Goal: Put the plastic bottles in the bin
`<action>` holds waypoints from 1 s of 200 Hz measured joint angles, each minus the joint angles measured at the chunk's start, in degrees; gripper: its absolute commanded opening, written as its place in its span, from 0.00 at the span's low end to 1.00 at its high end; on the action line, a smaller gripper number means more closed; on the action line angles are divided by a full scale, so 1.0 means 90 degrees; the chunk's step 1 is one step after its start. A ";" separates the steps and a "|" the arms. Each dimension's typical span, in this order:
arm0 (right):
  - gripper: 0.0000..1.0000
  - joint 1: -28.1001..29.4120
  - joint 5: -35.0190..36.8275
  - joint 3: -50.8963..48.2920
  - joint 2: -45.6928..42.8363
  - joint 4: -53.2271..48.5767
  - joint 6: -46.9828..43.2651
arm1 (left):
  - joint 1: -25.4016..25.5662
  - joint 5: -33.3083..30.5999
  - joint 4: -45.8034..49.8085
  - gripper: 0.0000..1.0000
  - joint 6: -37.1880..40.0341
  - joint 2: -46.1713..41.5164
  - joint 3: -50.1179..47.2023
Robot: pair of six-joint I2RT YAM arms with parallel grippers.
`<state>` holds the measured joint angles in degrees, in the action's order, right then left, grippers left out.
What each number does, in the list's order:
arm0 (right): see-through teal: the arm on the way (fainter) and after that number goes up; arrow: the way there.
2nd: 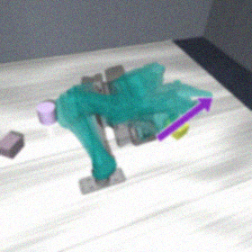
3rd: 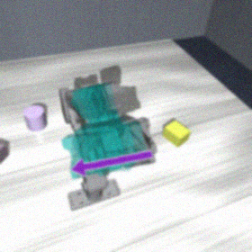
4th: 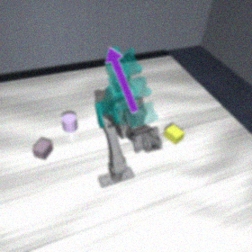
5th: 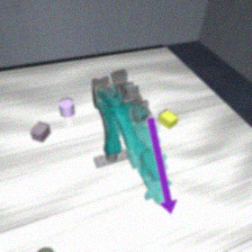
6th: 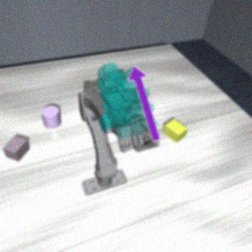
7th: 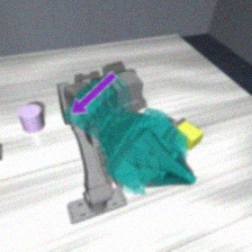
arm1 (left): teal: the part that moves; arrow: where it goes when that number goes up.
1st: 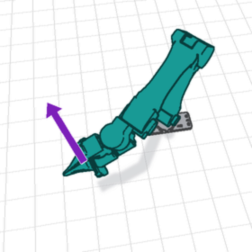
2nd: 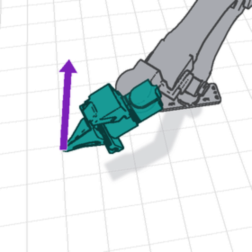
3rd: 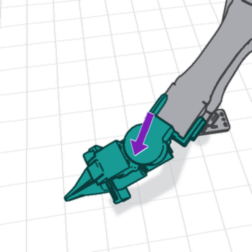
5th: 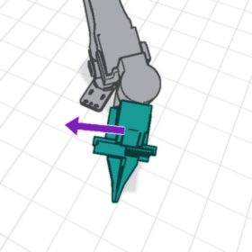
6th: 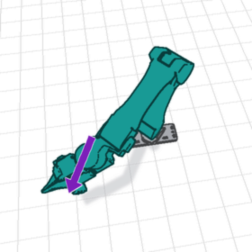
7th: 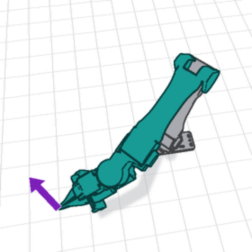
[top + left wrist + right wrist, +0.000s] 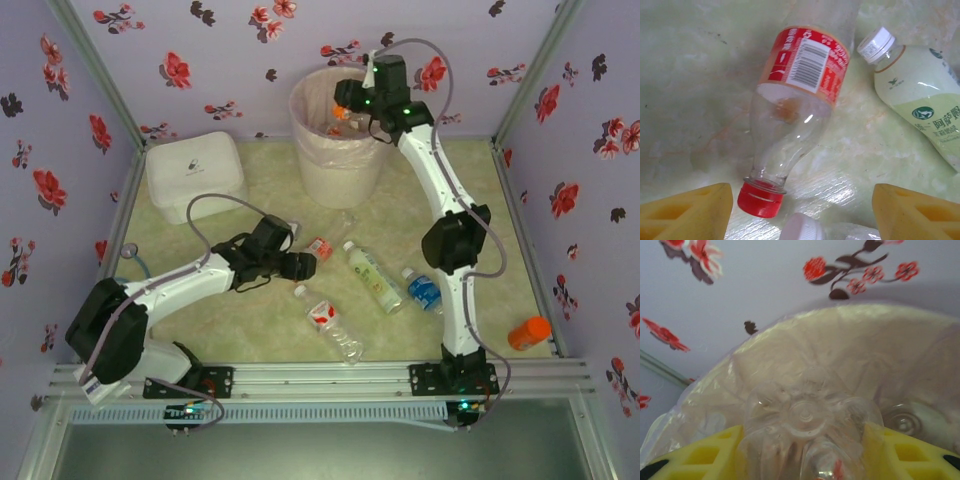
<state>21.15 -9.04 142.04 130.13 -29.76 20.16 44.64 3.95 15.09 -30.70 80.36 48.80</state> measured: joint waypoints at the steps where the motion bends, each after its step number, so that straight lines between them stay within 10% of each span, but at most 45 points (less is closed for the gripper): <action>1: 0.00 0.0002 0.0002 0.0005 0.0005 -0.0005 0.0000 | 0.0000 -0.0002 0.0002 0.73 0.0002 0.0002 0.0002; 29: 0.00 0.0109 0.0007 0.0070 0.0226 -0.0092 -0.0002 | 0.0061 -0.0019 0.0027 0.73 0.0073 0.0151 0.0160; 119: 0.87 0.0097 -0.0068 0.0515 0.0350 -0.0605 -0.0087 | 0.0138 -0.0066 0.0112 0.89 0.0214 0.0364 0.0393; 200: 0.99 -0.0051 -0.0085 0.0372 -0.0476 -0.1256 -0.0420 | 0.0160 -0.0141 0.0299 1.00 0.0425 0.0612 0.0658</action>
<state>20.69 -9.80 145.38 125.84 -41.06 16.38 46.09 2.68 17.78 -26.87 85.86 54.72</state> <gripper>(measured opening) 0.993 0.996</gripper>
